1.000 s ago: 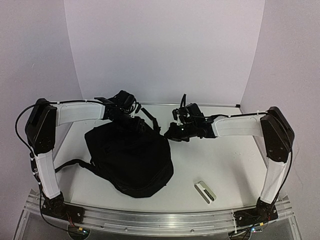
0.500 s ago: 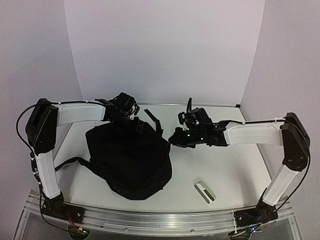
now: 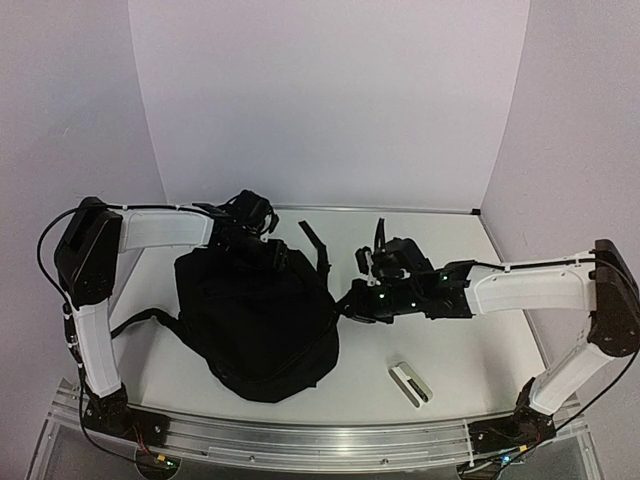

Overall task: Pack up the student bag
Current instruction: Zip the student bag at the center of the board.

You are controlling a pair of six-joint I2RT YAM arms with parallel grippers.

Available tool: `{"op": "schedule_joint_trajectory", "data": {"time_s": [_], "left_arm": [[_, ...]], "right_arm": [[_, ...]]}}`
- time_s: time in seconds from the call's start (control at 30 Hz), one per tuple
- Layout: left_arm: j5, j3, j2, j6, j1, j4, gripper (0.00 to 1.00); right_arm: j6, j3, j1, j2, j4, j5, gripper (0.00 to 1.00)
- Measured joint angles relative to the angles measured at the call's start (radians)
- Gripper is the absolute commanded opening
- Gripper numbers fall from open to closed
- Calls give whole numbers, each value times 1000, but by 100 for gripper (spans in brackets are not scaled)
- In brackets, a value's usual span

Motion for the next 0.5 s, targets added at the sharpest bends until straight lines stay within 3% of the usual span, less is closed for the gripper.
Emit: {"op": "schedule_joint_trajectory", "data": {"time_s": [0.5], "left_arm": [[-20, -10, 61, -27, 9, 101, 69]], "right_arm": [[62, -51, 149, -64, -32, -76, 0]]}}
